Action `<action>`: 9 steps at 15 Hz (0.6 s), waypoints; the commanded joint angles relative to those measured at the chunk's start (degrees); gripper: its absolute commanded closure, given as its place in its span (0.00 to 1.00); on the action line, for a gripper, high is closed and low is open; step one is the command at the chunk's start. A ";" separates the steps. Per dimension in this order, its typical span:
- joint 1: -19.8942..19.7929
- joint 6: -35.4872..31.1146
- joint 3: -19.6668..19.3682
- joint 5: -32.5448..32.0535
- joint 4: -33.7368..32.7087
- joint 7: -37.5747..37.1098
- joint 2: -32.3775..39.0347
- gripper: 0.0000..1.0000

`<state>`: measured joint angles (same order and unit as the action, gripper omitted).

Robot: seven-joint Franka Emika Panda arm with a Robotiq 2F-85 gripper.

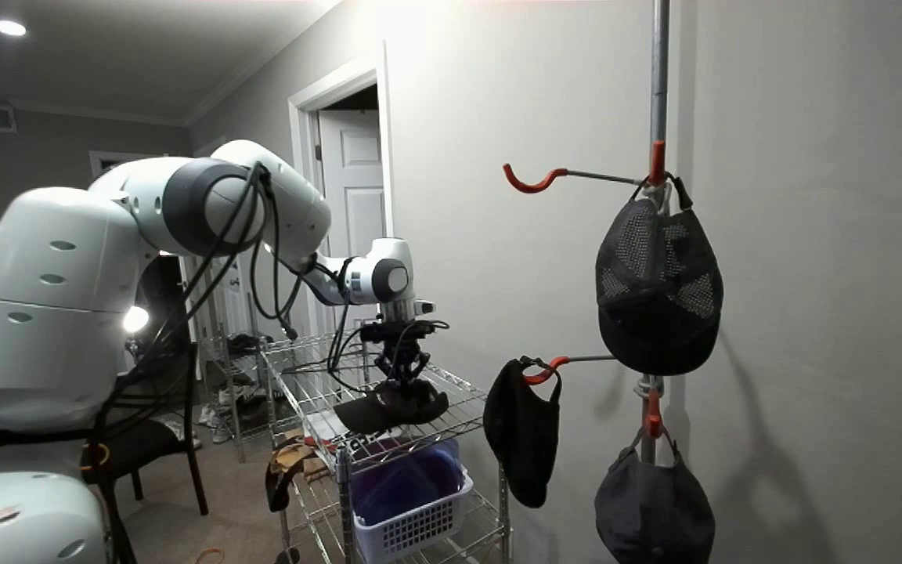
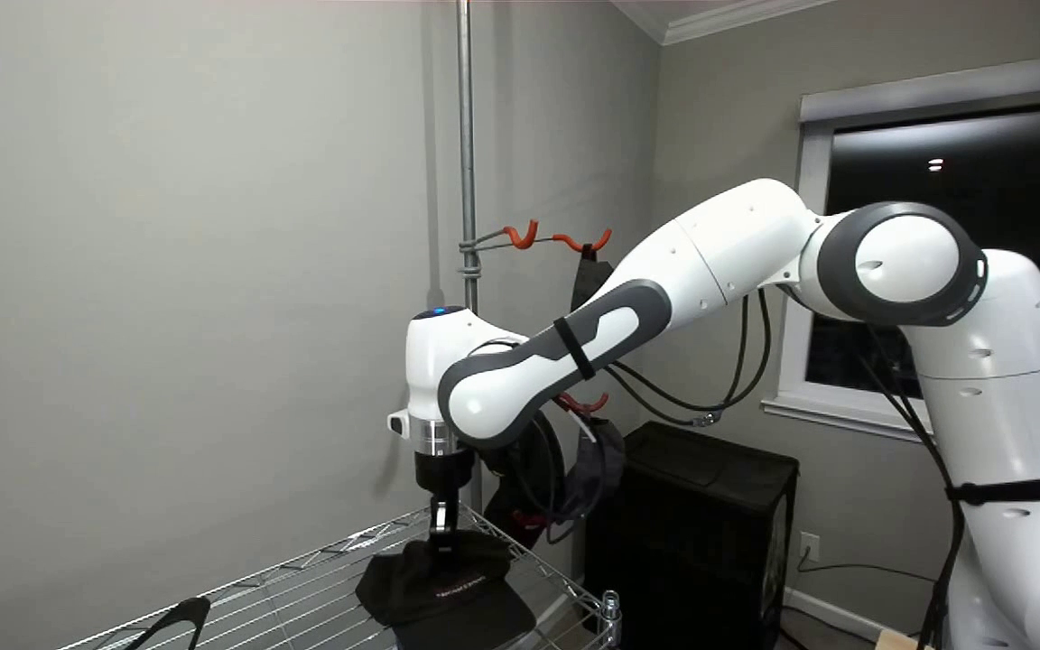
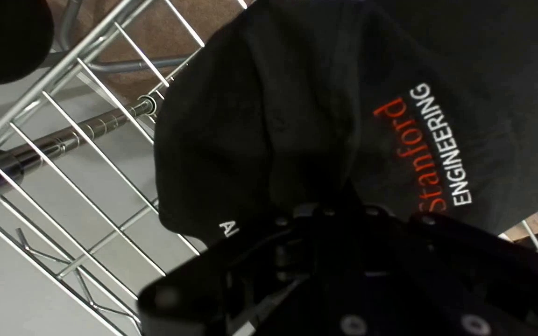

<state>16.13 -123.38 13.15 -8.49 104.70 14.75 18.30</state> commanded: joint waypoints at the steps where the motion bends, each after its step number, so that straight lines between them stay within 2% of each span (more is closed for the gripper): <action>1: 1.60 2.32 1.06 -2.08 -0.22 -2.11 -2.53 0.97; 9: 8.66 12.84 3.19 -15.89 -4.62 -12.77 -9.61 0.97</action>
<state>23.49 -115.12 15.48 -19.31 101.19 5.14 11.67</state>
